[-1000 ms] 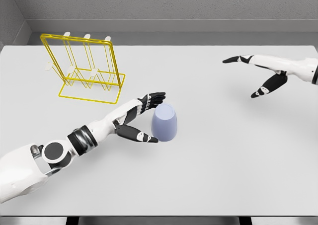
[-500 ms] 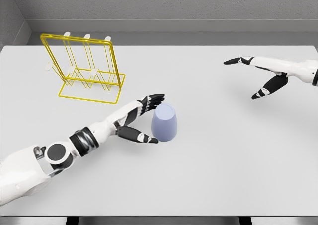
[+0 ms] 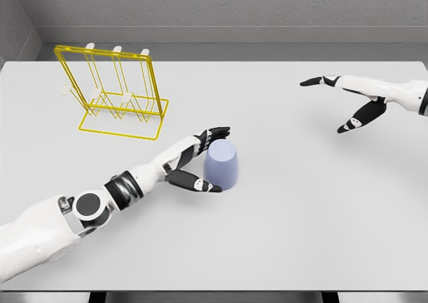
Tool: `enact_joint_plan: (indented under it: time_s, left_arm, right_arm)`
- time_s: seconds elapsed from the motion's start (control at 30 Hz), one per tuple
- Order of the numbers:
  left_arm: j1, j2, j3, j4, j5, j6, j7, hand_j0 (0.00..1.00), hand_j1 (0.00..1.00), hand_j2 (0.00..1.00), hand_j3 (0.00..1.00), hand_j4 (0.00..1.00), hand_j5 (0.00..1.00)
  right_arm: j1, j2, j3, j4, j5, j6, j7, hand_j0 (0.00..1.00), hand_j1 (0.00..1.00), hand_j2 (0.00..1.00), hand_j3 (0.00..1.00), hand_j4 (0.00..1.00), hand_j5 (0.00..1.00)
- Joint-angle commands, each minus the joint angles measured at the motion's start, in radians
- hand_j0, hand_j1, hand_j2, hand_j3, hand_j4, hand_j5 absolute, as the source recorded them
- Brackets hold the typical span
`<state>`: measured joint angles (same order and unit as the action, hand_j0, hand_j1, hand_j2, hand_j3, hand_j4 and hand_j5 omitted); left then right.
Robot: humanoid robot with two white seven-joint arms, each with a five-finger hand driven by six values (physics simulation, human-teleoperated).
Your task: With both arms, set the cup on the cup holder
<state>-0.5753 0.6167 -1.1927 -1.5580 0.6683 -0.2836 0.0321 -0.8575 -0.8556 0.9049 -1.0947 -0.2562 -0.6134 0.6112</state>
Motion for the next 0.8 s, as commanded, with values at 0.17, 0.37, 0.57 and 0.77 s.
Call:
enact_joint_plan:
  time_s: [0.17,0.37,0.57,0.77]
  left_arm:
    - [0.0,-0.025,-0.001,0.004,-0.003,0.001,0.0,1.0,1.0,1.0,1.0,1.0,1.0]
    - [0.0,-0.038,0.001,0.021,-0.009,0.001,0.0,1.0,1.0,1.0,1.0,1.0,1.0]
    - [0.0,-0.04,0.001,0.021,-0.01,0.001,0.003,0.86,0.86,0.86,0.86,0.86,0.86]
    - [0.0,-0.038,-0.001,0.021,-0.01,-0.006,0.008,0.71,0.71,0.71,0.71,0.71,0.71]
  right_arm:
    - [-0.002,-0.006,-0.001,0.001,-0.008,0.003,0.0,1.0,1.0,1.0,1.0,1.0,1.0]
    - [-0.001,-0.006,-0.001,-0.001,-0.008,0.003,0.0,1.0,1.0,1.0,1.0,1.0,1.0]
    - [0.0,-0.008,-0.001,0.001,-0.008,0.003,0.0,1.0,1.0,1.0,1.0,1.0,1.0]
    - [0.0,-0.01,-0.001,0.001,-0.008,0.003,0.0,1.0,1.0,1.0,1.0,1.0,1.0]
